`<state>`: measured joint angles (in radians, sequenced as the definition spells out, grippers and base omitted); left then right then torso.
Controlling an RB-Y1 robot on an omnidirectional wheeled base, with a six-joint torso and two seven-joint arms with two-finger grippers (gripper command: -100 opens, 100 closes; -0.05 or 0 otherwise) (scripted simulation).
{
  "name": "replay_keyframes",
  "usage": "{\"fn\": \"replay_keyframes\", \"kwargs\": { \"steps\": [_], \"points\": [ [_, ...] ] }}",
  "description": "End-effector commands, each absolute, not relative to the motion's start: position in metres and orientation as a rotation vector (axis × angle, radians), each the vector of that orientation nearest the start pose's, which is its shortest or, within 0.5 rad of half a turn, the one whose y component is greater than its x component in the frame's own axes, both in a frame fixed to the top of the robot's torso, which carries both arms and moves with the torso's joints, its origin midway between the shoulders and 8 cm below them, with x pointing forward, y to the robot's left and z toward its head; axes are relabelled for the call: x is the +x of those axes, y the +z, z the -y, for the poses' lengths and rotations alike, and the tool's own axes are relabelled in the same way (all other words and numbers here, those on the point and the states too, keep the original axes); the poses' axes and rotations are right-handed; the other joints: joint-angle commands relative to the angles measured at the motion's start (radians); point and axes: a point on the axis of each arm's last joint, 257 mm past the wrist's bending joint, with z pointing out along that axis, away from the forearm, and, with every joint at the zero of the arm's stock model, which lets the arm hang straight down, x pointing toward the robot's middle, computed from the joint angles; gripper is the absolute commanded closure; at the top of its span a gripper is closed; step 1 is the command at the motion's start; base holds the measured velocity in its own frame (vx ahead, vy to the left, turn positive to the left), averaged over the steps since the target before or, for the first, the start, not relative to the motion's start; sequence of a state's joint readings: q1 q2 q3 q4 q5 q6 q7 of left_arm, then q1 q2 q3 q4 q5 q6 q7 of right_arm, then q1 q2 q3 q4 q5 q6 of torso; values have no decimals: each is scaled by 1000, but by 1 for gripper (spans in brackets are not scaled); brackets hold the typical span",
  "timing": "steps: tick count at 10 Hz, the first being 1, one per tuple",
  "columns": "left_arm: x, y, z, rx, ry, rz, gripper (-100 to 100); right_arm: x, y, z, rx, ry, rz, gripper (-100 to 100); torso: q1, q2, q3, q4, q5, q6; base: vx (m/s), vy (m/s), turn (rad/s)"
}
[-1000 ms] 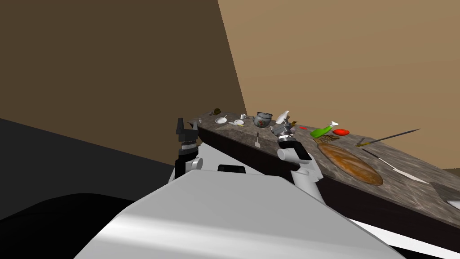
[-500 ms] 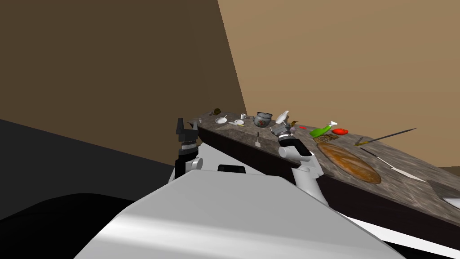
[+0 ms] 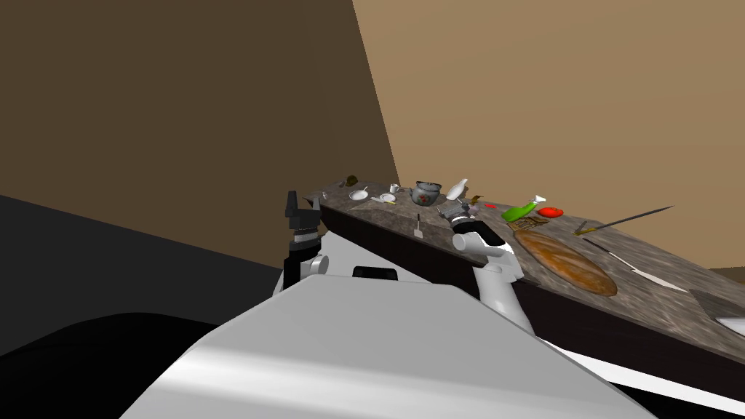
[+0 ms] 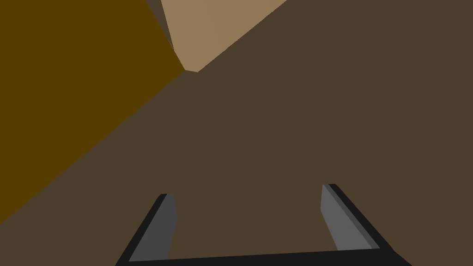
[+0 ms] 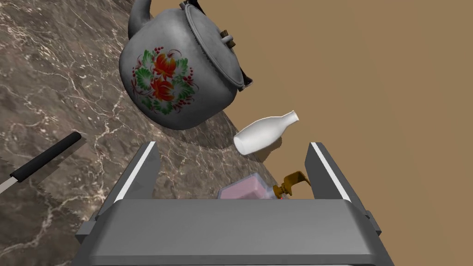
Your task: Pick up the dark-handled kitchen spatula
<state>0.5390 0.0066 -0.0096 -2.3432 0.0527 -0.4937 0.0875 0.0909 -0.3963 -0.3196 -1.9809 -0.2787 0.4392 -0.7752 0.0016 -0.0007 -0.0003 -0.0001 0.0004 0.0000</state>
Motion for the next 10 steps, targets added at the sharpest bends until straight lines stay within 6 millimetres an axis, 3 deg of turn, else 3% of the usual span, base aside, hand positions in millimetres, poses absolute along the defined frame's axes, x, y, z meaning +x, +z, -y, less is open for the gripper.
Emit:
{"fn": "replay_keyframes", "kwargs": {
  "steps": [1, 10],
  "points": [
    [329, 39, -283, -700, -1419, -545, 0, 497, -115, 449, 1782, 1477, -612, -100, 0, 0, 0, 0, 0, 0, 5, 23, -5],
    [329, 39, -283, -700, -1419, -545, 0, 501, -170, 473, 2115, 1399, -447, -100, 0, -1, -1, 0, 0, 0, 10, 17, -4]
  ]
}}
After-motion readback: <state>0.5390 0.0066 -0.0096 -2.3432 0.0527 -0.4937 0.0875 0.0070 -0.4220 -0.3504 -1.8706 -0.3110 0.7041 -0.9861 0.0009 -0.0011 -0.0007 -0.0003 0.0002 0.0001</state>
